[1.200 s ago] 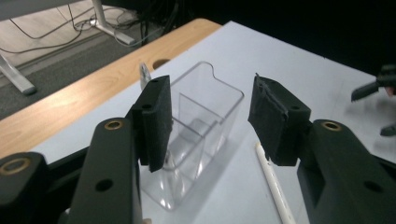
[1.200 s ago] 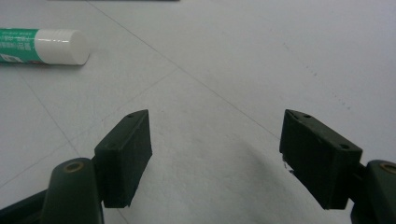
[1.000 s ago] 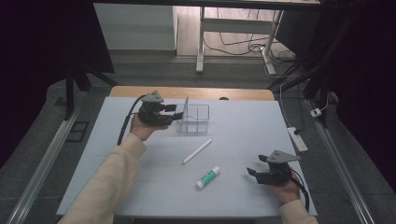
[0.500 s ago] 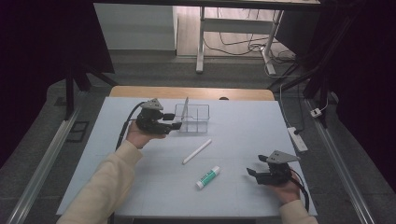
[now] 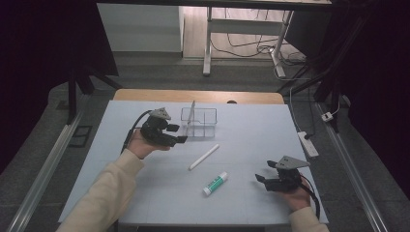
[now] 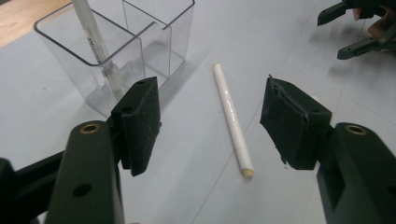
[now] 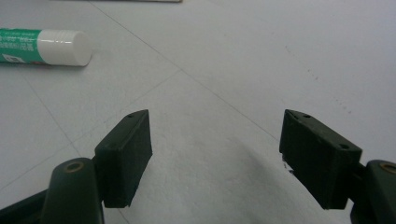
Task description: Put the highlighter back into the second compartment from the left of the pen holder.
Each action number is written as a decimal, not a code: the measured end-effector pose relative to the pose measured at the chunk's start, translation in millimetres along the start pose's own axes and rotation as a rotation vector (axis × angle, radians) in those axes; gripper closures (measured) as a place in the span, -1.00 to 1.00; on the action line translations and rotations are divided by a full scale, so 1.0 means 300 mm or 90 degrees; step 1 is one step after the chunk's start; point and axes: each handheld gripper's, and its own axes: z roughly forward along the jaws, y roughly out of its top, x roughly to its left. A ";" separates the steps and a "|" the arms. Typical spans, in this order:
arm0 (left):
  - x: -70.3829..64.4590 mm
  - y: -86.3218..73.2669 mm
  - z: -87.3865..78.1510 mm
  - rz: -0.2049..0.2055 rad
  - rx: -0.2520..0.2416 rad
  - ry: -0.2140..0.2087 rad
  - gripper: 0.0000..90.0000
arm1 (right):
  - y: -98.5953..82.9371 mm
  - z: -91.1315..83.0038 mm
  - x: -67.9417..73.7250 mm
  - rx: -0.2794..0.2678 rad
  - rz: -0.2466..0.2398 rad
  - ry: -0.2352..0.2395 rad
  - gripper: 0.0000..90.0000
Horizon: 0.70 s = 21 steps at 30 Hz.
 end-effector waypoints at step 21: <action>-0.051 -0.025 0.082 0.006 0.068 0.007 -0.17 | -0.002 0.005 0.001 0.006 0.000 -0.002 -0.45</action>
